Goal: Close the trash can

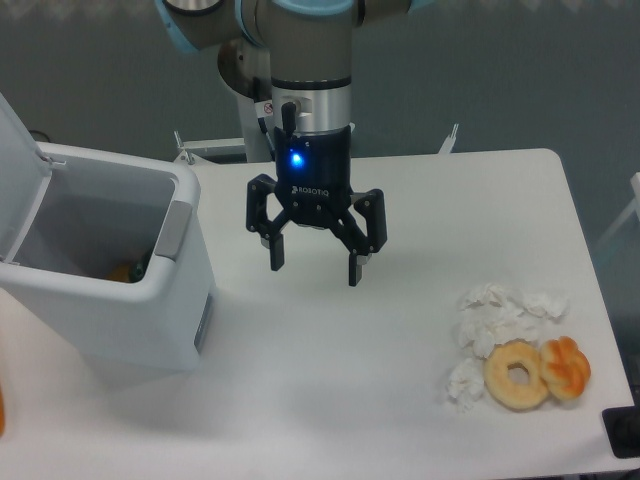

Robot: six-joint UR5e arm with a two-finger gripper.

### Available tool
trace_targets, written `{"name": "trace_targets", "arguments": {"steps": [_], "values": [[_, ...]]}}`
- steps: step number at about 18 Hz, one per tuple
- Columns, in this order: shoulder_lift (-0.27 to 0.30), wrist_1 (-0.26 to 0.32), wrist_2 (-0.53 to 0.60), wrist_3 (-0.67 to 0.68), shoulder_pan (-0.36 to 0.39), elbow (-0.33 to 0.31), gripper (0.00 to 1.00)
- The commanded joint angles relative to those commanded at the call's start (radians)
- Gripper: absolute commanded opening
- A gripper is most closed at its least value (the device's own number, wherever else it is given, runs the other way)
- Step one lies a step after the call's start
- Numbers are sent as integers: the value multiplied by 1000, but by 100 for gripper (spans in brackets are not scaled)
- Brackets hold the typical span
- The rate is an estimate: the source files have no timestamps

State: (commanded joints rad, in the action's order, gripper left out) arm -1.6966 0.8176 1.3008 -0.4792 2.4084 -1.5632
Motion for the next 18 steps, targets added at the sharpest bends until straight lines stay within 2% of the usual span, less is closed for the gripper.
{"name": "trace_targets", "arguments": {"steps": [3,5,9,14,18], "values": [[-12,0,0,109,-11,40,100],[-5,0,-11,151,-23,37,100],[14,2,-81,324,-67,34,100],[34,2,-153,399,-169,34,100],[51,2,-153,530,-228,38,100]]}}
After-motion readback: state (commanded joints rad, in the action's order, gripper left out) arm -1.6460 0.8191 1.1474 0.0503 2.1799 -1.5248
